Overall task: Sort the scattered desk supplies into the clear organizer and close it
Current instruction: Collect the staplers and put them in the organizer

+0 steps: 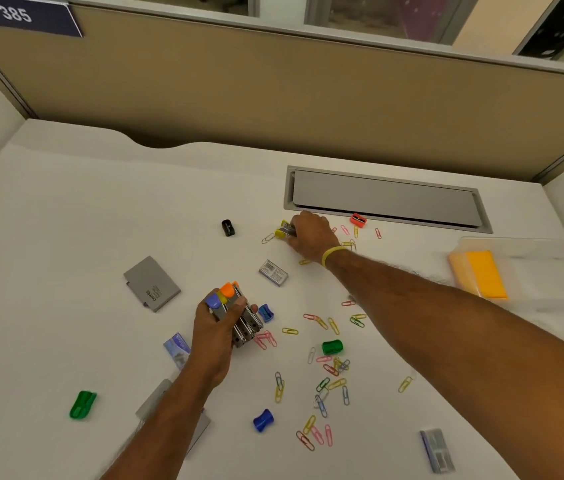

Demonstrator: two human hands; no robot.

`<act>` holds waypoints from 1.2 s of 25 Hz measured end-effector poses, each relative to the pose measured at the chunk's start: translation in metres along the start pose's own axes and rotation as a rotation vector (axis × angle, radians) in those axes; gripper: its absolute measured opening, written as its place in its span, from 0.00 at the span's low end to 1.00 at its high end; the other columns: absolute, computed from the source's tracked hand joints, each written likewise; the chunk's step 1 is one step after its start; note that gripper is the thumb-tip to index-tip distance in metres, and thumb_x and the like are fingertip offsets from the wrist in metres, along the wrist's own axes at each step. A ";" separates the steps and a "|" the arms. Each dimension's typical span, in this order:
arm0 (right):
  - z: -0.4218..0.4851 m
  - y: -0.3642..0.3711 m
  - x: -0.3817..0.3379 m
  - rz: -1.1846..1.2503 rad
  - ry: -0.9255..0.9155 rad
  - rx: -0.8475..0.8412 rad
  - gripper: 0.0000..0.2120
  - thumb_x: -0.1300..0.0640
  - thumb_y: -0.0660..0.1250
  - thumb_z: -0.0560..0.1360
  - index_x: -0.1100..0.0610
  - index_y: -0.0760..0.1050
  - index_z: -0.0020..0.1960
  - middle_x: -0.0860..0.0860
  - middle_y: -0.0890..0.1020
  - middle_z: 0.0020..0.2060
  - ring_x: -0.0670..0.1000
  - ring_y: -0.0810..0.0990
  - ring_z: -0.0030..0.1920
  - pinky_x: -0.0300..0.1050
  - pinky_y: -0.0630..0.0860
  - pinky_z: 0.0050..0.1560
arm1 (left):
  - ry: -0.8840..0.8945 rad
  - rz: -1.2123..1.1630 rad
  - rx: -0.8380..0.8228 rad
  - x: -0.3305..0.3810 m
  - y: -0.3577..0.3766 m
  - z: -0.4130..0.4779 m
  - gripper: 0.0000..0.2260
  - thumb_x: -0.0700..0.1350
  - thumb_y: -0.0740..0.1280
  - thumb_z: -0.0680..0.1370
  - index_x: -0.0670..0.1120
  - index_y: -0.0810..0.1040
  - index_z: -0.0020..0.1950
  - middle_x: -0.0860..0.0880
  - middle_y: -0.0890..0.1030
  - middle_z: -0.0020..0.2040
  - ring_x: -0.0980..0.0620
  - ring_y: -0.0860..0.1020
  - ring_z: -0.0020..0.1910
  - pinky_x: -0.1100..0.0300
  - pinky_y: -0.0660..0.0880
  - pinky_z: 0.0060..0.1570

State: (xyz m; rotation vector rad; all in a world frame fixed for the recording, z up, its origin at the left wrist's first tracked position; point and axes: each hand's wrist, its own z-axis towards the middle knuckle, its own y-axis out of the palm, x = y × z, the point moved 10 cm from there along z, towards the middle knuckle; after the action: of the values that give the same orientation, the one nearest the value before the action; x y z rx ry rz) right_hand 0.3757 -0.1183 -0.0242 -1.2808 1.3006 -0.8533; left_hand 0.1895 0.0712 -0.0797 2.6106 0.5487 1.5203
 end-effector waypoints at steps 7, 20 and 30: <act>-0.060 -0.026 -0.015 0.728 0.034 0.077 0.14 0.52 0.69 0.76 0.59 0.77 0.56 0.51 0.78 0.41 0.51 0.77 0.43 0.50 0.77 0.47 | 0.017 0.020 -0.018 0.012 0.020 -0.009 0.21 0.44 0.67 0.78 0.46 0.68 0.70 0.41 0.81 0.57 0.43 0.82 0.53 0.48 0.80 0.45; -0.217 0.012 -0.036 1.339 0.247 0.094 0.18 0.47 0.59 0.81 0.50 0.71 0.69 0.49 0.78 0.63 0.49 0.78 0.62 0.49 0.76 0.63 | 0.097 0.143 -0.108 0.017 0.078 -0.090 0.21 0.47 0.67 0.79 0.51 0.67 0.70 0.47 0.78 0.61 0.47 0.80 0.56 0.49 0.81 0.48; -0.304 0.012 0.007 1.347 0.297 0.187 0.20 0.56 0.56 0.82 0.49 0.66 0.73 0.49 0.74 0.68 0.49 0.74 0.65 0.47 0.75 0.64 | 0.029 0.225 -0.136 -0.024 0.122 -0.135 0.25 0.42 0.65 0.79 0.50 0.62 0.75 0.46 0.75 0.64 0.46 0.78 0.56 0.60 0.77 0.40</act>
State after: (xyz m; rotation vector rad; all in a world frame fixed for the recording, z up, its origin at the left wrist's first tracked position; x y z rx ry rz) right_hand 0.0795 -0.1787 0.0152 0.0485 1.8395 -0.1485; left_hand 0.0962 -0.0669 -0.0020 2.6217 0.1493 1.5944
